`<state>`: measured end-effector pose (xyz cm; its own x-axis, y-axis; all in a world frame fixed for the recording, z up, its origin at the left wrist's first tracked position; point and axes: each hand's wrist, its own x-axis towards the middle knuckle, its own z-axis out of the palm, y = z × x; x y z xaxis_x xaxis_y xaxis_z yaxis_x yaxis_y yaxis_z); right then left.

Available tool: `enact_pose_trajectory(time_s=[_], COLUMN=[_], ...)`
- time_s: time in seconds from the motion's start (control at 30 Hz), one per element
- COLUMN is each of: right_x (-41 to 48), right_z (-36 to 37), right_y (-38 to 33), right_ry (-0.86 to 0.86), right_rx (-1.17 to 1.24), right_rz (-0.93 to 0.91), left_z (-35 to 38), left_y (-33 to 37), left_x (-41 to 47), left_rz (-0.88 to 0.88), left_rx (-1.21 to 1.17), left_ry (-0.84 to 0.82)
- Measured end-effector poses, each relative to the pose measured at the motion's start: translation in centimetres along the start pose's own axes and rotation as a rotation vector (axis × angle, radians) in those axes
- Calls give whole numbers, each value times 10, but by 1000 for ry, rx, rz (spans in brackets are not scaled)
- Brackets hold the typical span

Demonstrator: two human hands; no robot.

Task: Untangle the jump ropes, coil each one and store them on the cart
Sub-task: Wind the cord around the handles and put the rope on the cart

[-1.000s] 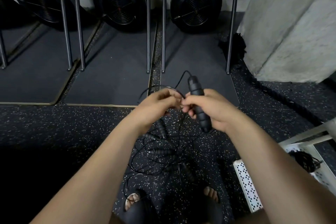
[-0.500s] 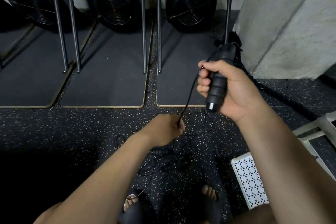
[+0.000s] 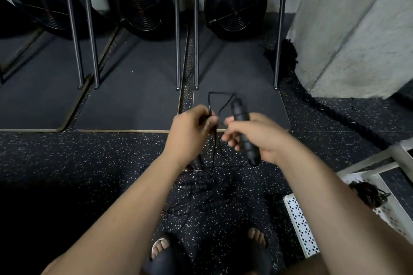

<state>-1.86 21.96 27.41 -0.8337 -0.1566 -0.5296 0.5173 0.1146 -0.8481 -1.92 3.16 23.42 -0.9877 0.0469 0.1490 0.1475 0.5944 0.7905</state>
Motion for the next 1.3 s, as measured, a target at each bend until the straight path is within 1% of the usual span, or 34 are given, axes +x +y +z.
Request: enact_pose_trajectory(time_s=[0.07, 0.13, 0.23, 0.33, 0.4, 0.57, 0.63, 0.7, 0.8, 0.93, 1.03, 1.17, 1.3], right_x=[6, 13, 21, 26, 28, 28, 25, 20, 11, -6, -16, -24, -31], right_z=[7, 13, 21, 25, 27, 27, 27, 27, 24, 17, 7, -7, -21], right_y=[9, 16, 24, 31, 34, 34, 29, 21, 6, -13, -25, -37, -44], right_ry=[-78, -110, -103, -91, -77, -36, -36, -36, -18, -30, -92, -104, -113], right_rx=[-55, -90, -153, -204, -231, -212, -181, -134, -37, 122, 272, 415, 609], right_rz=[65, 92, 75, 80, 84, 57, 35, 2, -85, -176, -204, -280, -309], left_z=[-4, -9, -18, -28, -34, -38, -38, -35, -25, -9, 5, 21, 23], left_y=[5, 9, 19, 27, 27, 23, 19, 16, 11, 0, 1, -2, 0], left_x=[3, 5, 5, 5, 5, 5, 6, 7, 4, -4, -13, -20, -25], left_rz=[-2, -32, -65, -114, -131, -177, -203, -228, -243, -264, -198, -142, -100], left_rx=[-62, -146, -364, -526, -577, -594, -568, -523, -442, -268, -179, -51, 110], left_ry=[61, 87, 92, 104, 112, 128, 92, 1, -173, -416, -574, -636, -670])
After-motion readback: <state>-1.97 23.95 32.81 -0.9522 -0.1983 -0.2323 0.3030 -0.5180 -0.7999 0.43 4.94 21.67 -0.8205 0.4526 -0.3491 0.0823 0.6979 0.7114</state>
